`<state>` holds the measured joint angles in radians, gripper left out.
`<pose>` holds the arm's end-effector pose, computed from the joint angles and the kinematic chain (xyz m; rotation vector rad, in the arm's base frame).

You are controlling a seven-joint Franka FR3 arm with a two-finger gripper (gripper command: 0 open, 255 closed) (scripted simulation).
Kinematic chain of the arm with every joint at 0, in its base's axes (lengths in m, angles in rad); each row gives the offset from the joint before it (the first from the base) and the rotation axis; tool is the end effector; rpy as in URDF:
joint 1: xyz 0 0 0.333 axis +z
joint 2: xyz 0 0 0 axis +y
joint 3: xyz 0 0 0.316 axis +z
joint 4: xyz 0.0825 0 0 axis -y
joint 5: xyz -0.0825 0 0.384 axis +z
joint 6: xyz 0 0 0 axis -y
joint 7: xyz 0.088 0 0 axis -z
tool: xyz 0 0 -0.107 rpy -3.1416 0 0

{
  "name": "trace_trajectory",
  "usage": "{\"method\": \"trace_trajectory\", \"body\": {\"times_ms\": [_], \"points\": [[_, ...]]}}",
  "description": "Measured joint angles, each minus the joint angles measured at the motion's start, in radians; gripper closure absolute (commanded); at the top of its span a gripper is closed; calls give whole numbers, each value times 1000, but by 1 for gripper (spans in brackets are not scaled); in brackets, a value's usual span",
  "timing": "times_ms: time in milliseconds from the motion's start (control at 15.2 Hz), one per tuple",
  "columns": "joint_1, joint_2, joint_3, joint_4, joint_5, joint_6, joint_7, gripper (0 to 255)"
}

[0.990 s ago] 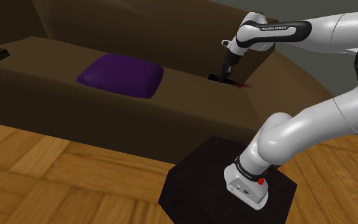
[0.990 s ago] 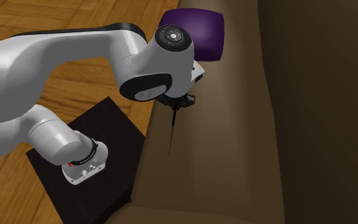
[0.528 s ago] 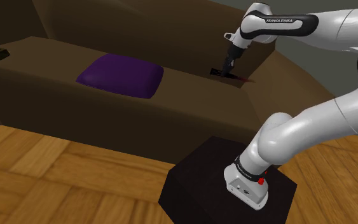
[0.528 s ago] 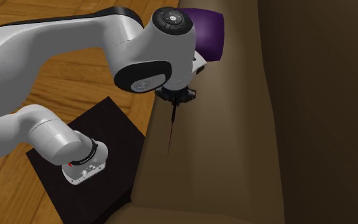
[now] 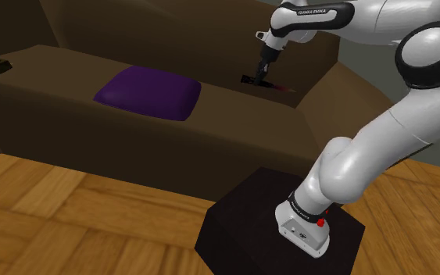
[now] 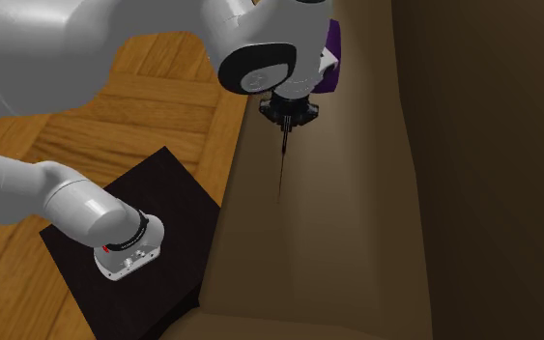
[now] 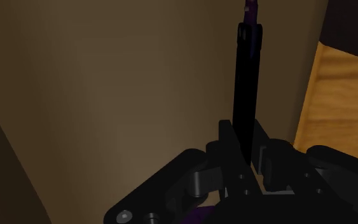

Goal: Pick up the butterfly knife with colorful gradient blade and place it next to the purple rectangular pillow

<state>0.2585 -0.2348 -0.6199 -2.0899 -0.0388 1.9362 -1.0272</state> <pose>0.4636 -0.1966 0.5083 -2.9051 -1.0431 -0.1442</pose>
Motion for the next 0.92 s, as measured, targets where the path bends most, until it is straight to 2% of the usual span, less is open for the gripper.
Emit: {"method": "trace_trajectory", "body": {"times_ms": [462,726,924], "points": [[42,286,-11,257,175,-23,-33,255],[27,446,3,444,267,-80,-40,255],[-16,596,23,637,344,-147,-43,255]]}}
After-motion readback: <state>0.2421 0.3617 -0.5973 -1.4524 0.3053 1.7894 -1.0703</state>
